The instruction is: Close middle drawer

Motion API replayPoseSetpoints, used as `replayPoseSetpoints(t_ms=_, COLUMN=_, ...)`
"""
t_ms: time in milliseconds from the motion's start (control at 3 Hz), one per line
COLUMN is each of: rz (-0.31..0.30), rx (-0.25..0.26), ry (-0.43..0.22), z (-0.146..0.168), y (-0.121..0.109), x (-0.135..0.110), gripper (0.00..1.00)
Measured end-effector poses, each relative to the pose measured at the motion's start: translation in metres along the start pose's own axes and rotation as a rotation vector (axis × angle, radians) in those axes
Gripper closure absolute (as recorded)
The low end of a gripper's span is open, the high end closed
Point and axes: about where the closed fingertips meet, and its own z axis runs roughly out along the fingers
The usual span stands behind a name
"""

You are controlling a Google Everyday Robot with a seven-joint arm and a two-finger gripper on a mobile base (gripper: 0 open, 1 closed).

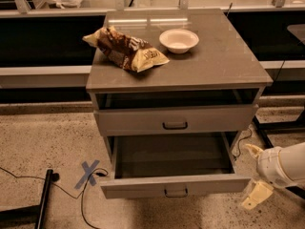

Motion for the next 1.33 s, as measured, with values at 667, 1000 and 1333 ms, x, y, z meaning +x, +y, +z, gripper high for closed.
replayPoseSetpoints(t_ms=667, rz=-0.092, rx=-0.29, ry=-0.076, z=0.069, y=0.043, x=0.007, gripper=0.0)
replayPoseSetpoints(t_ms=1000, rz=-0.195, rx=-0.396, ry=-0.184, z=0.111, y=0.072, x=0.018, gripper=0.0)
replayPoseSetpoints(t_ms=1333, rz=-0.263, rx=-0.447, ry=-0.213, z=0.138, y=0.091, x=0.028, gripper=0.17)
